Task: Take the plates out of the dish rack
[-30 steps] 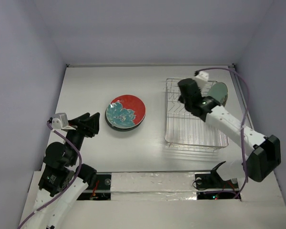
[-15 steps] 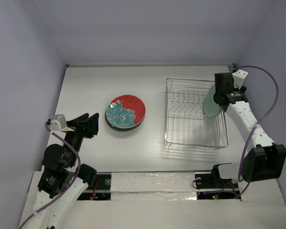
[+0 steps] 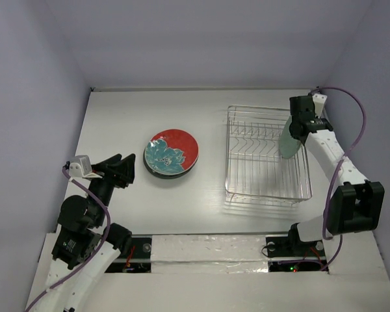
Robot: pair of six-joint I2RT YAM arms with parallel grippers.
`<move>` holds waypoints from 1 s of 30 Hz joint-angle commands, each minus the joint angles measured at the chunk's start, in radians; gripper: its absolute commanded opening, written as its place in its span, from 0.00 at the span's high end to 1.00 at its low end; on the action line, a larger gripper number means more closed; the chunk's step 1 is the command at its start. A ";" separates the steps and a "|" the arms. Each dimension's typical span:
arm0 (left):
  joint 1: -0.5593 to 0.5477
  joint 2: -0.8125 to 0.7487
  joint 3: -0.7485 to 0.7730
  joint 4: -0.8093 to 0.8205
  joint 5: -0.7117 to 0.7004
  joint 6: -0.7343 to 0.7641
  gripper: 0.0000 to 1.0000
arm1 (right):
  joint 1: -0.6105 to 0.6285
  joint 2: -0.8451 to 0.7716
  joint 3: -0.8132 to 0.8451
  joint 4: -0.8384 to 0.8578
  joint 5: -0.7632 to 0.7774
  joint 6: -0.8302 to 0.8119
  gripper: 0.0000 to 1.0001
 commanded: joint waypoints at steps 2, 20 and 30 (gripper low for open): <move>-0.006 0.015 -0.007 0.050 0.003 0.013 0.49 | -0.008 -0.041 0.104 0.007 0.039 -0.053 0.94; -0.006 0.023 -0.006 0.052 0.003 0.013 0.49 | 0.016 -0.219 0.376 -0.091 -0.060 -0.105 1.00; -0.006 0.038 -0.004 0.040 0.003 0.002 0.49 | 0.176 -0.384 0.117 0.244 -0.654 0.294 1.00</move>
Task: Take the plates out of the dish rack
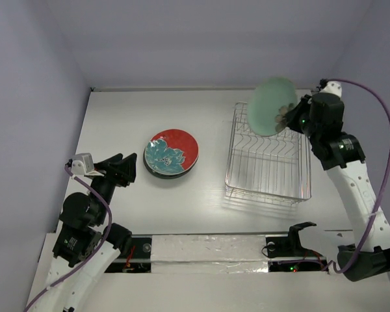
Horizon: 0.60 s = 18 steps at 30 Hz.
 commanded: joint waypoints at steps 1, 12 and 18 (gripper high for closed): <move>-0.006 0.016 -0.004 0.038 0.004 0.001 0.49 | 0.111 -0.049 -0.120 0.369 -0.284 0.242 1.00; -0.006 0.048 -0.003 0.031 0.004 -0.007 0.44 | 0.414 0.254 -0.140 0.665 -0.323 0.410 1.00; -0.006 0.066 -0.003 0.028 0.004 -0.008 0.32 | 0.474 0.461 -0.104 0.791 -0.367 0.488 1.00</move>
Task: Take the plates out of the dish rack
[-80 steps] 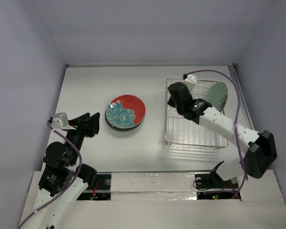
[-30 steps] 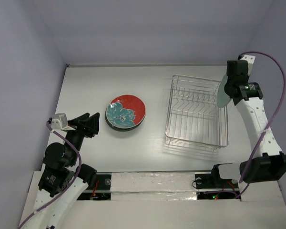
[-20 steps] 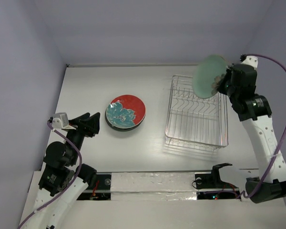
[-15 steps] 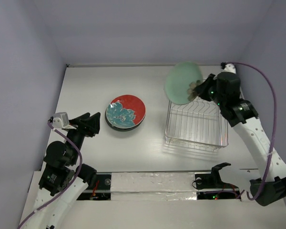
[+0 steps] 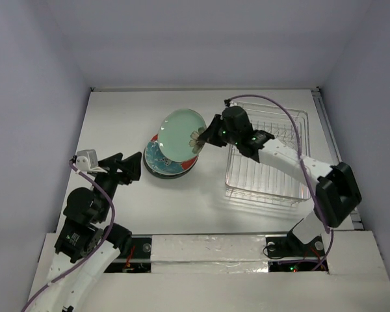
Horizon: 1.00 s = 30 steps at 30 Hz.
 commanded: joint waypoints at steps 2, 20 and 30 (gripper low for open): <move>-0.006 0.036 -0.003 0.027 0.004 -0.003 0.28 | 0.039 0.069 0.074 0.302 -0.047 0.111 1.00; 0.061 0.064 -0.009 0.046 0.004 0.002 0.23 | 0.091 0.198 -0.004 0.259 -0.023 0.110 0.52; 0.061 0.062 -0.010 0.052 0.004 0.002 0.19 | 0.091 0.080 0.042 -0.129 0.143 -0.096 0.08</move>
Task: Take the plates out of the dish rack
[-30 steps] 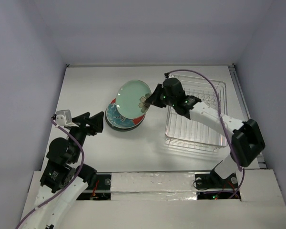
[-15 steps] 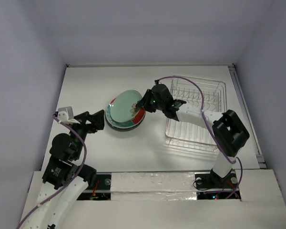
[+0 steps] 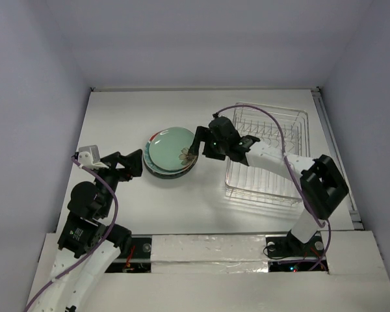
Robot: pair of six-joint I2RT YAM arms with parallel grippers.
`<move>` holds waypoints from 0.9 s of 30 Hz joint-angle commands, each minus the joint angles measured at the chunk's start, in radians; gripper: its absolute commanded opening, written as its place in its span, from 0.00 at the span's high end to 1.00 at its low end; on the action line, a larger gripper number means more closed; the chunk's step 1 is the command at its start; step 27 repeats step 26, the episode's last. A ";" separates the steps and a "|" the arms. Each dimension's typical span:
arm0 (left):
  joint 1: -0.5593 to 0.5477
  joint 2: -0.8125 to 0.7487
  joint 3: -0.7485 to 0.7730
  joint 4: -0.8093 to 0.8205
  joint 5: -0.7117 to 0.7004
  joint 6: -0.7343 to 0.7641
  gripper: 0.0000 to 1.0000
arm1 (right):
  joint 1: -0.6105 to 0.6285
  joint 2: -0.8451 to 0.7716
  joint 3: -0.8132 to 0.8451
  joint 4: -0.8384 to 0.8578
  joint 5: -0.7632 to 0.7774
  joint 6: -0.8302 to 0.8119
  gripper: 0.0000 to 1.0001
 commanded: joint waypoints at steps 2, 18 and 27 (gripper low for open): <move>0.016 0.007 -0.009 0.051 0.004 0.002 0.17 | 0.009 -0.123 0.059 -0.131 0.108 -0.102 0.07; 0.016 -0.058 0.062 0.012 0.004 0.018 0.01 | 0.018 -1.018 -0.169 -0.133 0.430 -0.215 0.98; 0.016 -0.084 0.171 0.005 0.004 0.013 0.01 | 0.018 -1.178 -0.159 -0.207 0.519 -0.271 0.19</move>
